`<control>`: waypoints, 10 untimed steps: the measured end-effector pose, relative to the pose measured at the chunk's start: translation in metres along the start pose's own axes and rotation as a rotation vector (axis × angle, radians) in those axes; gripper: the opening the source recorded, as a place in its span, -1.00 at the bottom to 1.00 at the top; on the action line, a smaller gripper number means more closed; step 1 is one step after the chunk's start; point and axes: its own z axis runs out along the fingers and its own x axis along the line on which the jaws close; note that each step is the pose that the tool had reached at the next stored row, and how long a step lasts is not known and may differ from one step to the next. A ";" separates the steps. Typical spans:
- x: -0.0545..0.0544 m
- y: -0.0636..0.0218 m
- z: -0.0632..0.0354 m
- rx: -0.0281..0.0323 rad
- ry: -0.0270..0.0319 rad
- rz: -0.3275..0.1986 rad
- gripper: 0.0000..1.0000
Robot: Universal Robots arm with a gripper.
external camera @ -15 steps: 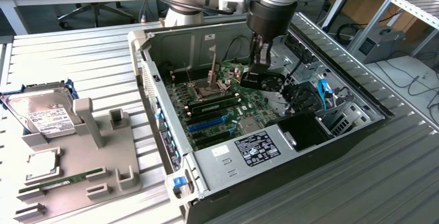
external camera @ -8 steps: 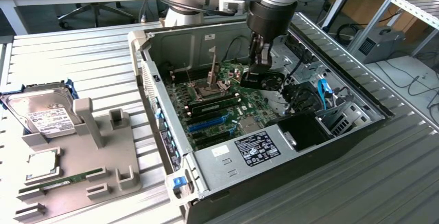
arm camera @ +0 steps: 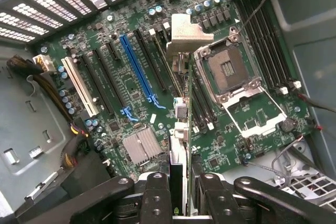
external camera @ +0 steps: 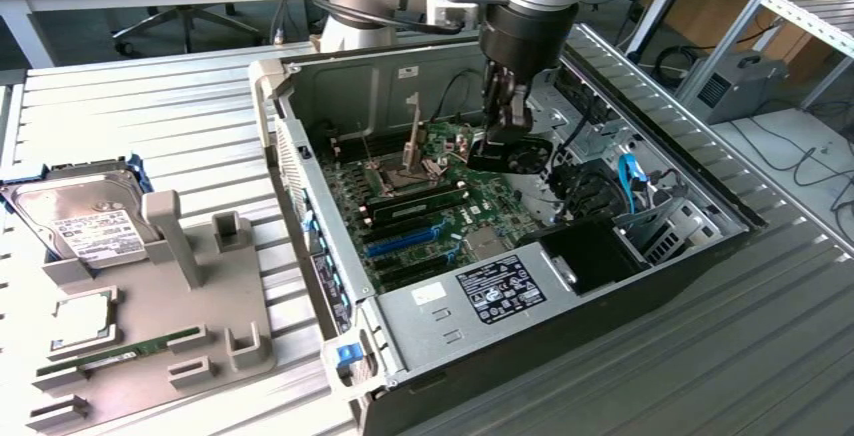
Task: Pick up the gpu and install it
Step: 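Insert the gpu into the slot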
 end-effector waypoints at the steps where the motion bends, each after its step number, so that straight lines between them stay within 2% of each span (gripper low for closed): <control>1: 0.000 0.0000 0.0000 -0.0002 -0.0003 -0.007 -0.47; 10: 0.000 0.0000 0.0001 -0.0022 -0.0030 -0.069 -0.47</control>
